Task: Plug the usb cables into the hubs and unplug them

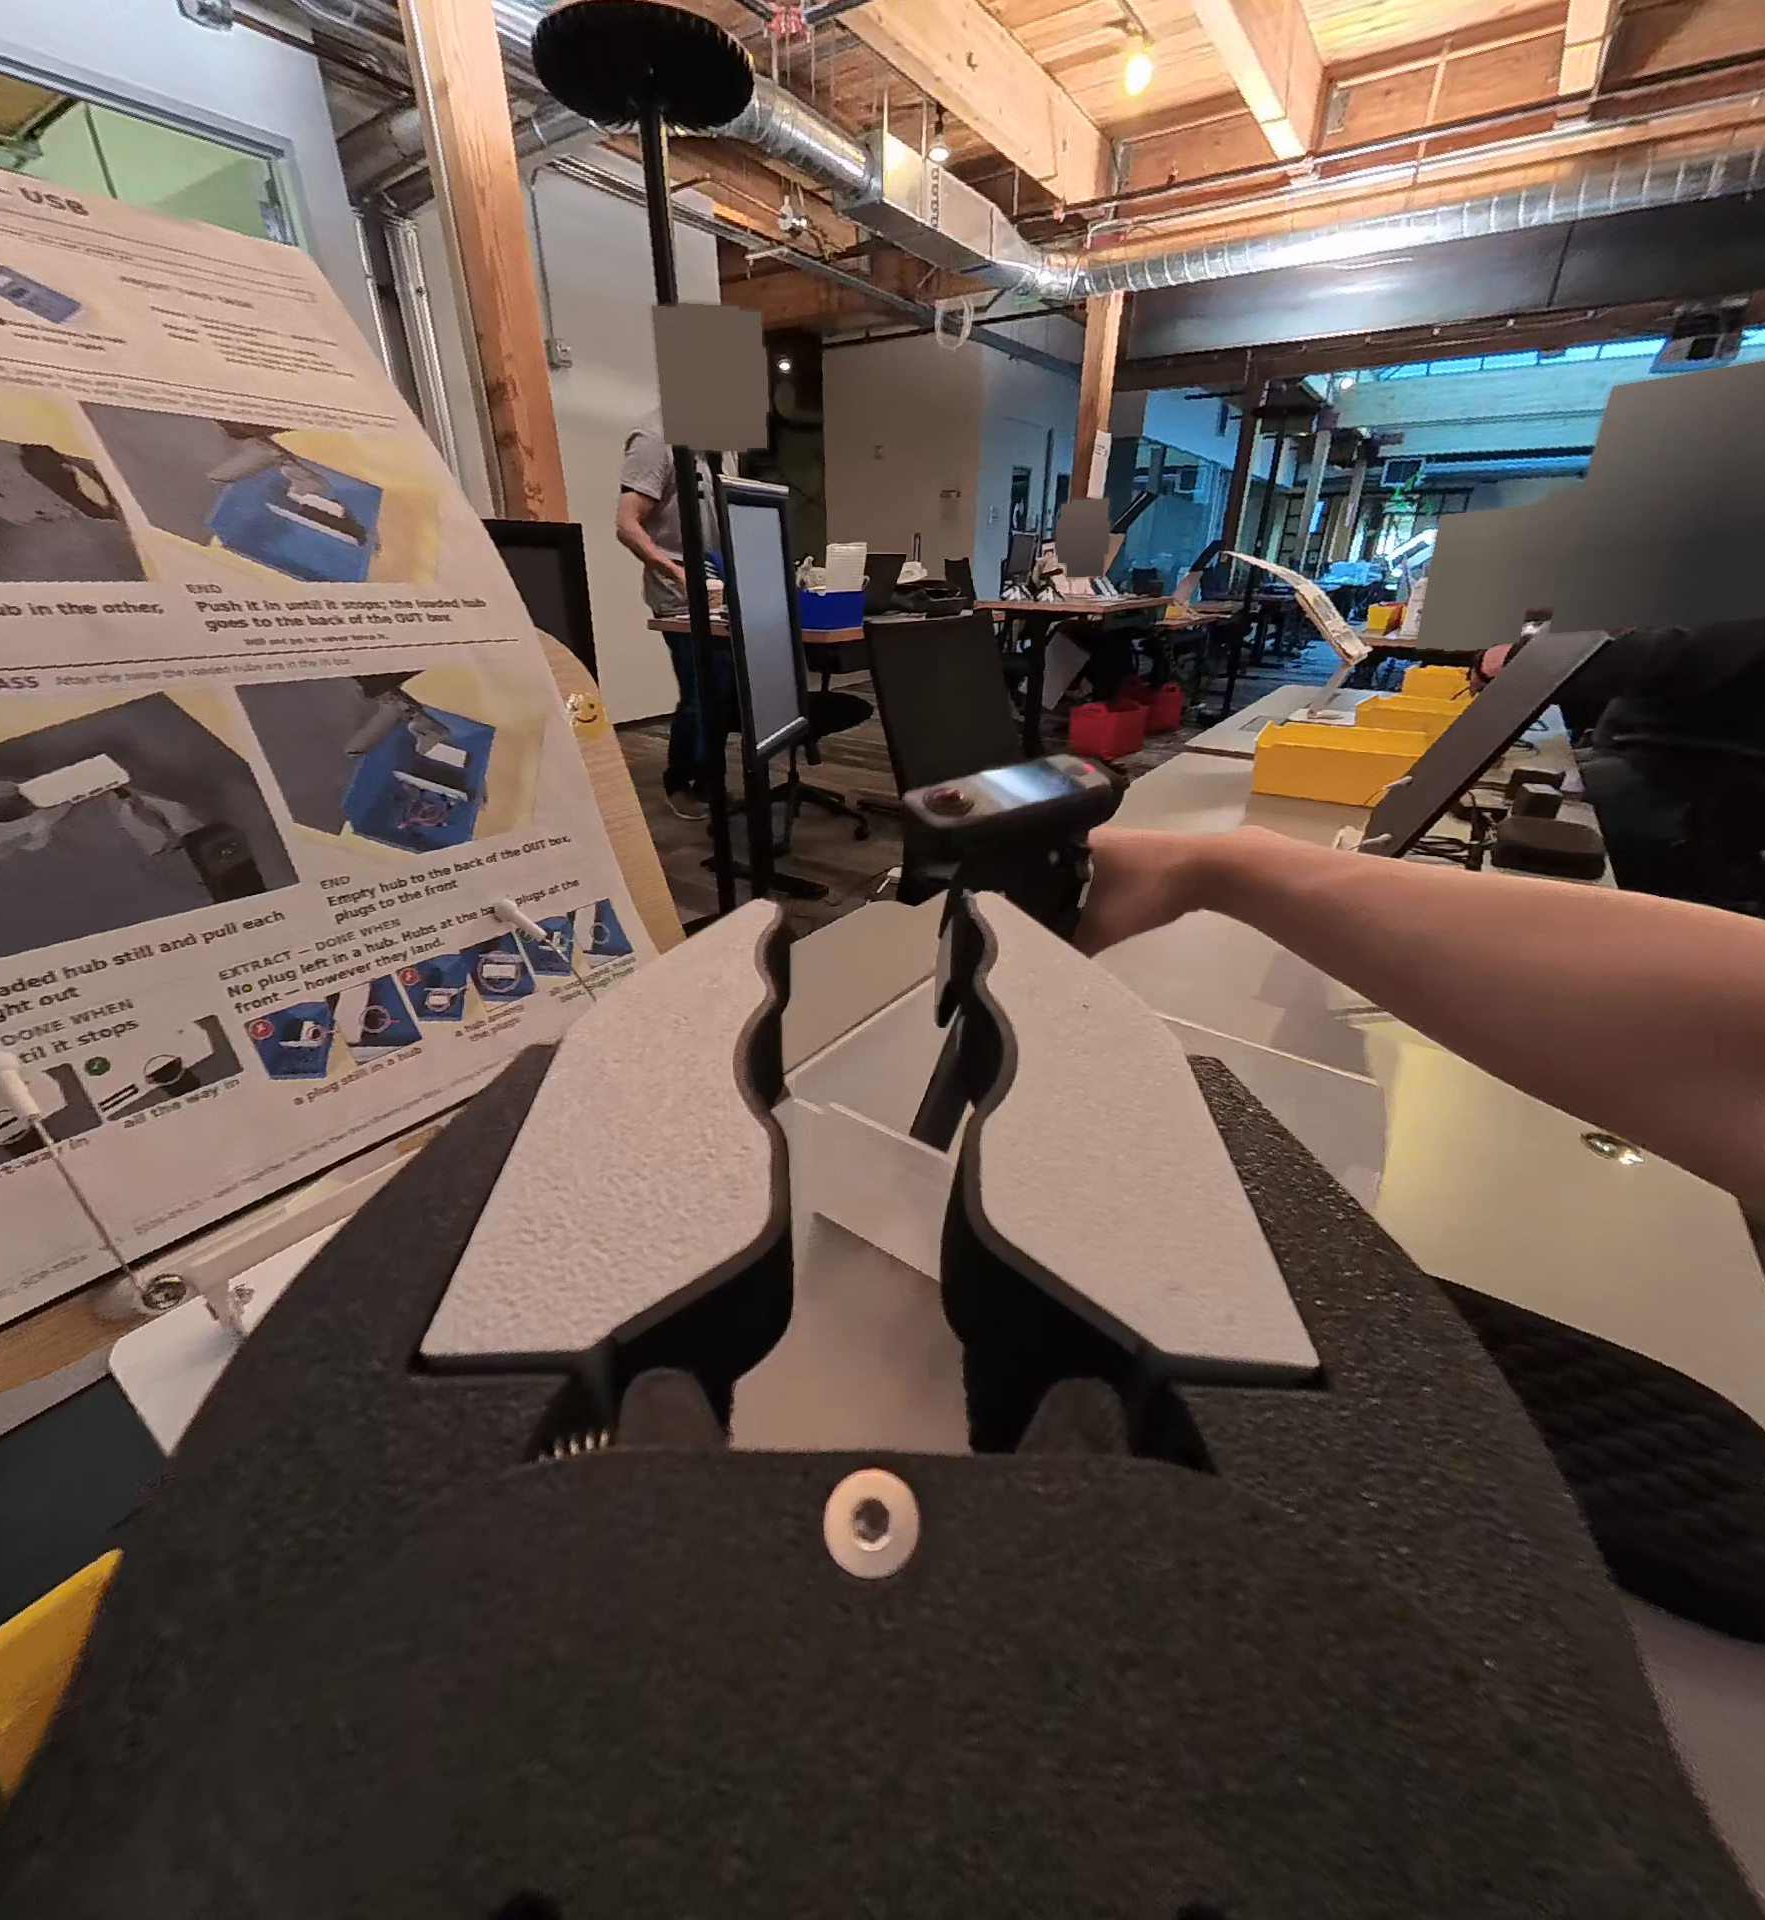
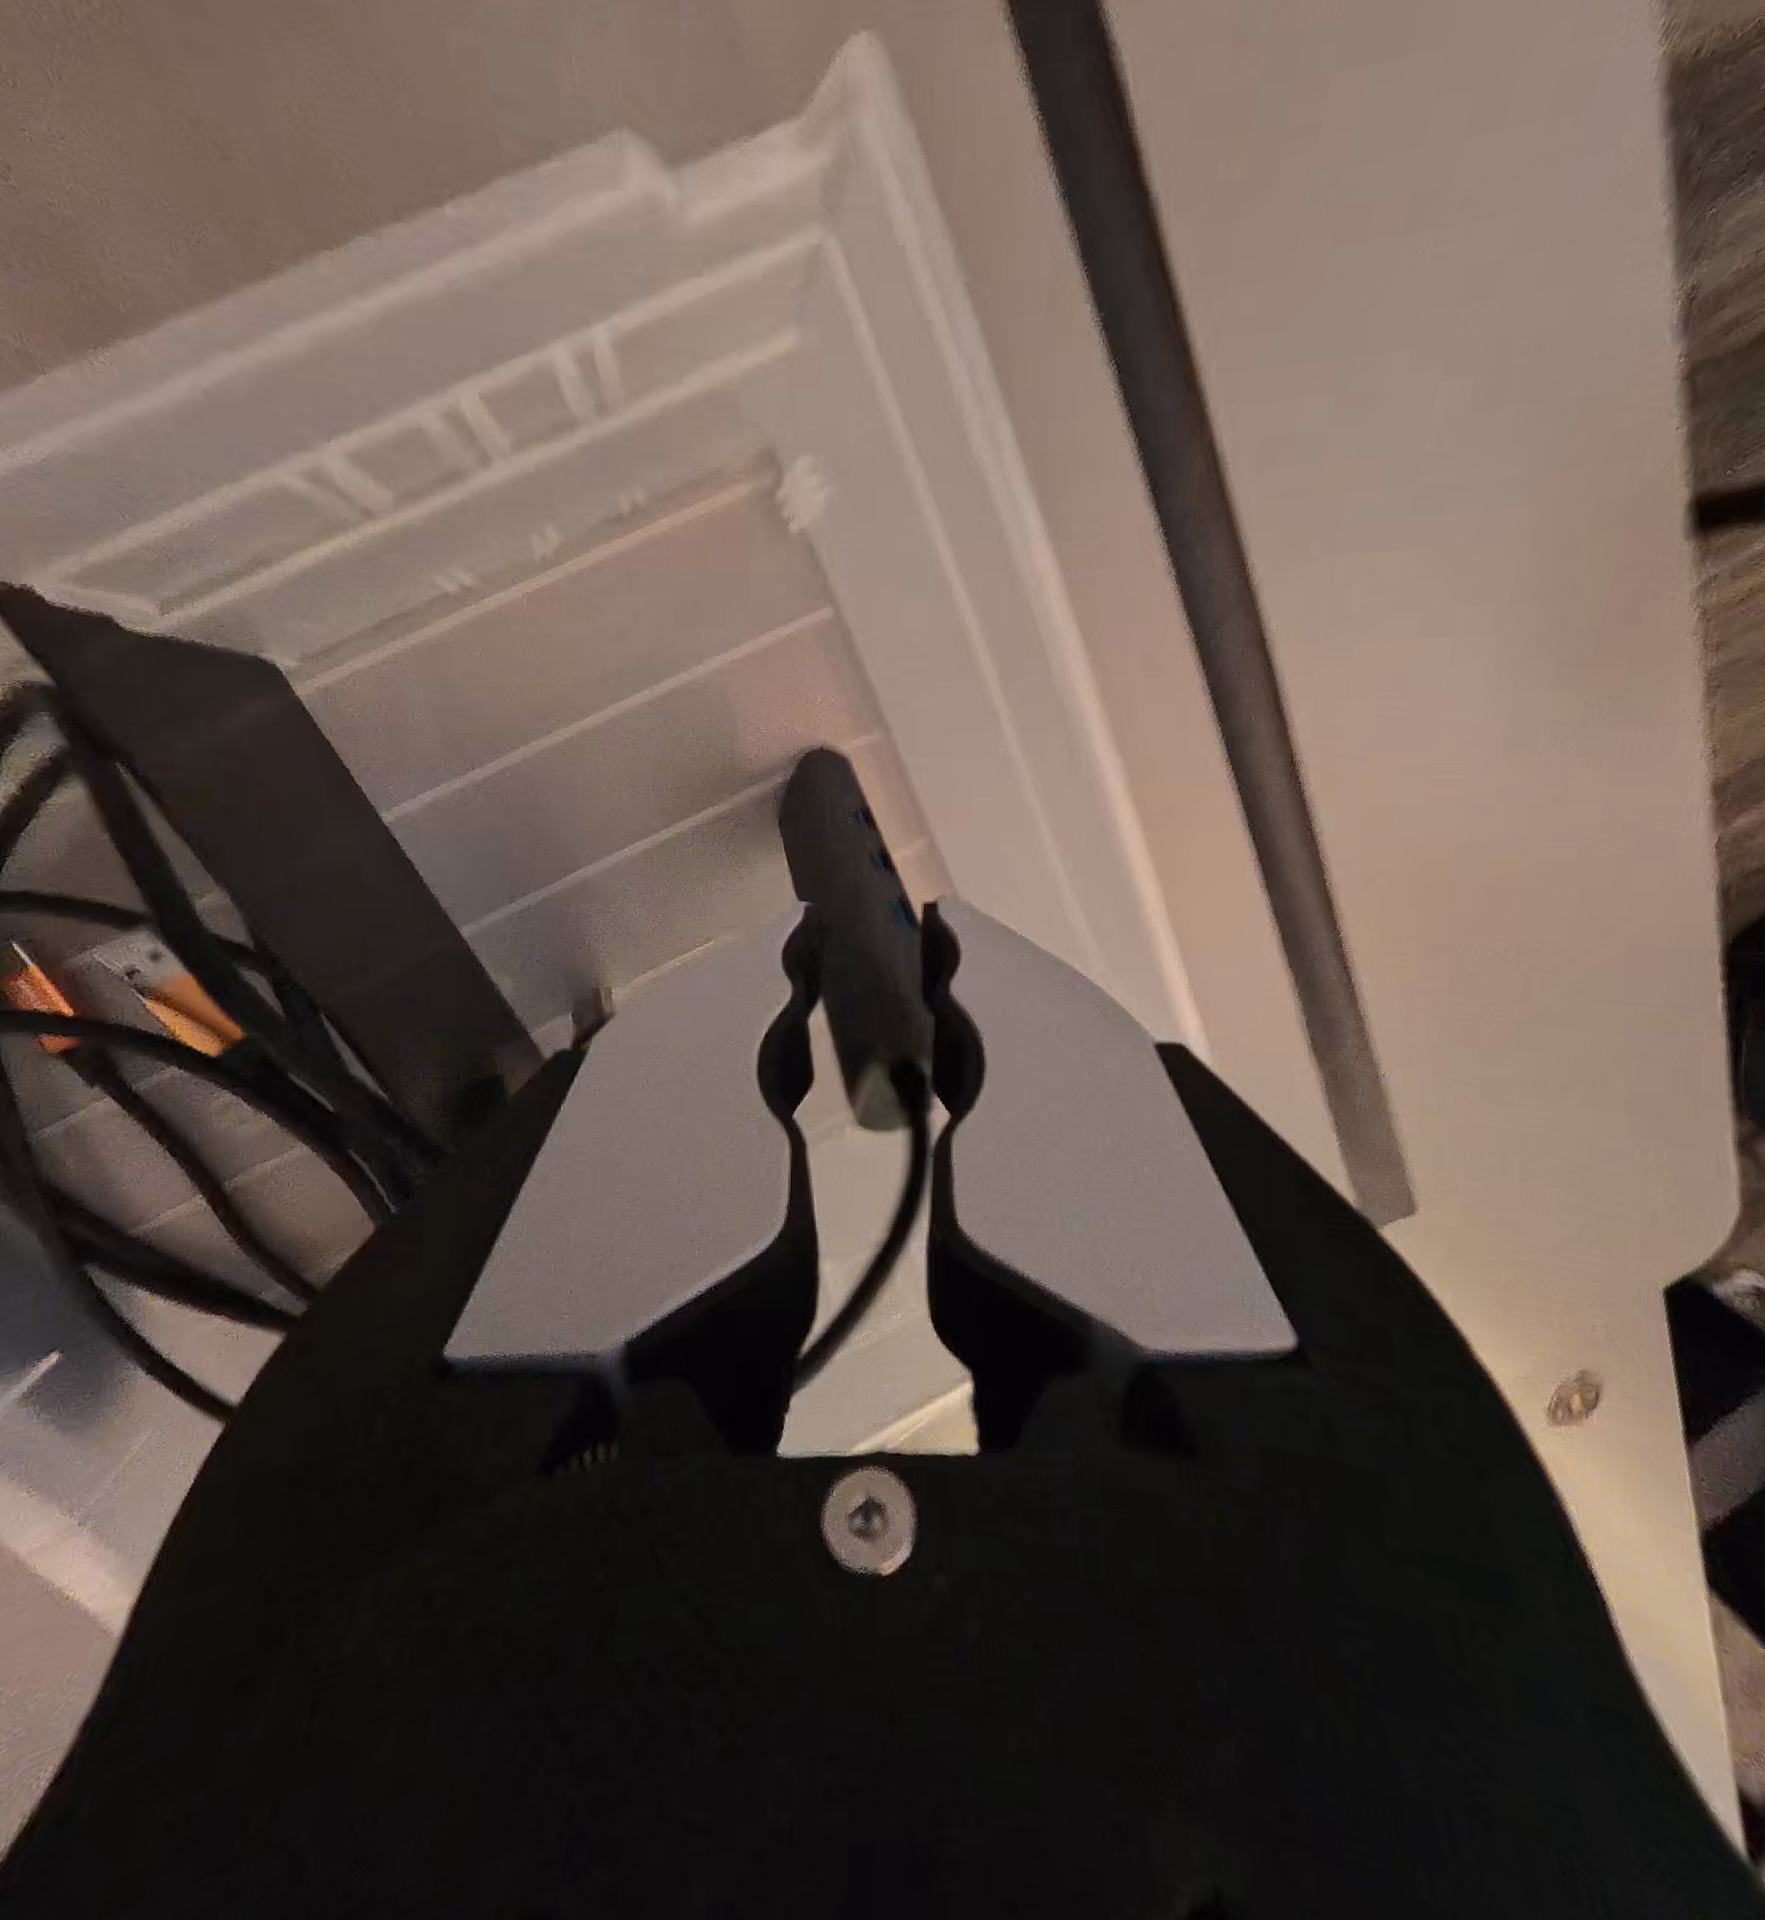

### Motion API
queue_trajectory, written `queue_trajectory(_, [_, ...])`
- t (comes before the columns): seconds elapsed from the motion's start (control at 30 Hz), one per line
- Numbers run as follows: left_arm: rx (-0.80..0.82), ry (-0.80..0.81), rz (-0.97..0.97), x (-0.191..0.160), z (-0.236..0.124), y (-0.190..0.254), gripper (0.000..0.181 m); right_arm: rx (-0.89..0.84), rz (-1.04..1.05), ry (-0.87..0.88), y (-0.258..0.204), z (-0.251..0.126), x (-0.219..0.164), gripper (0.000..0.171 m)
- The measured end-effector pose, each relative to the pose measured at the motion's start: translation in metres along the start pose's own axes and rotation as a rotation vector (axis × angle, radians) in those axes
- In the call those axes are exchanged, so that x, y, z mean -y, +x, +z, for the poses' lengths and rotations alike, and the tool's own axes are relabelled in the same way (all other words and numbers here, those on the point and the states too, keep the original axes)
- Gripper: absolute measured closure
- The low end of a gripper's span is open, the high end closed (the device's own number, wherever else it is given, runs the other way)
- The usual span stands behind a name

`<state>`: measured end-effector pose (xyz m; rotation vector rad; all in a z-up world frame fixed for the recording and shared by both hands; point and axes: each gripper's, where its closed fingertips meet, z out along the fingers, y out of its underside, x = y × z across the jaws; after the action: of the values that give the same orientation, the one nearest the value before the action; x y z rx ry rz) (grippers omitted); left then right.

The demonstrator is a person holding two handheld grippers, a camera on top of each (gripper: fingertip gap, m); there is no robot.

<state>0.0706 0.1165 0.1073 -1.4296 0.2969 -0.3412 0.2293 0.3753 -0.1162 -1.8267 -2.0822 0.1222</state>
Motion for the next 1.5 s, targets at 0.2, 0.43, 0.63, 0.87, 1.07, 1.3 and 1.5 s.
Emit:
queue_trajectory(0.2, [0.043, 0.002, 0.004, 0.002, -0.005, -0.008, 0.152, -0.133, 0.077, 0.468, 0.001, -0.091, 0.075, 0.148])
queue_trajectory(0.43, [0.292, -0.045, 0.161, 0.014, -0.034, -0.031, 0.152, -0.331, 0.072, 1.173, -0.081, -0.215, 0.118, 0.139])
queue_trajectory(0.63, [0.425, -0.228, 0.133, -0.001, -0.076, -0.046, 0.152, -0.128, 0.187, 1.366, -0.079, -0.234, 0.109, 0.140])
queue_trajectory(0.87, [0.447, -0.734, 0.393, -0.042, -0.093, -0.115, 0.160, -0.077, 0.280, 1.296, -0.056, -0.203, 0.099, 0.138])
queue_trajectory(1.07, [0.317, -1.293, 0.994, -0.101, -0.151, -0.205, 0.148, -0.019, 0.283, 1.301, -0.056, -0.196, 0.105, 0.136])
queue_trajectory(1.3, [0.040, -1.581, 1.240, -0.172, -0.175, -0.252, 0.146, -0.044, 0.267, 1.293, -0.058, -0.197, 0.107, 0.136])
queue_trajectory(1.5, [-0.155, -1.673, 1.293, -0.208, -0.174, -0.267, 0.140, -0.033, 0.300, 1.261, -0.051, -0.186, 0.107, 0.135])
